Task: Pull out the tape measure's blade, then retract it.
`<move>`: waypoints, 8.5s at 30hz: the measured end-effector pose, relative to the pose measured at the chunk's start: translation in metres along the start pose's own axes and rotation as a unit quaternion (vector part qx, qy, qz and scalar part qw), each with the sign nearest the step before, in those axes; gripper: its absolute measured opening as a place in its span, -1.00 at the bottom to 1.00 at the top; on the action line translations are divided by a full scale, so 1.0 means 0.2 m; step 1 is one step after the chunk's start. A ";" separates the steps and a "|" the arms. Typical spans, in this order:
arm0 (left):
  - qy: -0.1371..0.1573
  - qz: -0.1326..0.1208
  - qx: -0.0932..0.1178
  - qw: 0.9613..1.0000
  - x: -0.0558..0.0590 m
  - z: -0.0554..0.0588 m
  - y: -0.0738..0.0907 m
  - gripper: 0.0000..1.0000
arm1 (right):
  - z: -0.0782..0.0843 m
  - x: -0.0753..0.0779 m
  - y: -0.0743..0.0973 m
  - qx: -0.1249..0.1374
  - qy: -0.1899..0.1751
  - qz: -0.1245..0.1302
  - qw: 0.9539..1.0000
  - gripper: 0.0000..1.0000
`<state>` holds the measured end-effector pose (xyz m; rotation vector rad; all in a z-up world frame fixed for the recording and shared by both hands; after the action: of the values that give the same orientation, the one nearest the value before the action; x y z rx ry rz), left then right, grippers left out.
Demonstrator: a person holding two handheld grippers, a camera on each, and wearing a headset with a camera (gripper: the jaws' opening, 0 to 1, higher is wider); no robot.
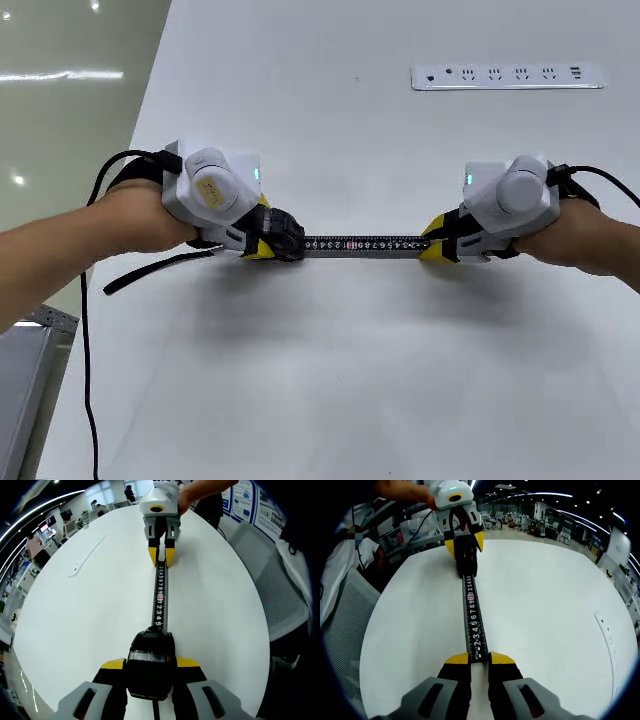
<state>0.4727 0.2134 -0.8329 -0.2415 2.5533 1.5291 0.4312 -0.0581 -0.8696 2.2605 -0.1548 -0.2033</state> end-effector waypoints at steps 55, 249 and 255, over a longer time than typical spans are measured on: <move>-0.004 0.004 -0.004 1.000 0.00 -0.01 -0.01 -0.38 | 0.22 0.07 0.16 -0.011 -0.032 0.012 0.999 -0.79; 0.403 -0.233 0.105 0.879 0.68 0.12 0.57 0.72 | 0.03 -0.70 0.46 0.099 -0.296 0.253 0.916 0.50; 0.403 -0.236 0.107 0.878 0.72 0.12 0.61 0.74 | 0.01 -0.76 0.47 0.103 -0.300 0.259 0.912 0.55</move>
<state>0.3075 0.2831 -0.7702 -1.6284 2.8309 1.0639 0.2780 -0.0919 -0.7852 2.1997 -1.1300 -0.6119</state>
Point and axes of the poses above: the centre of the closed fingertips' face, and the gripper's own axes: y roughly backward along the fingers, x roughly to its right, z roughly out of its underside, the point moved 8 cm from there along y, roughly backward along the fingers, and after that the axes turned 6 degrees about -z, right-handed, at the moved point
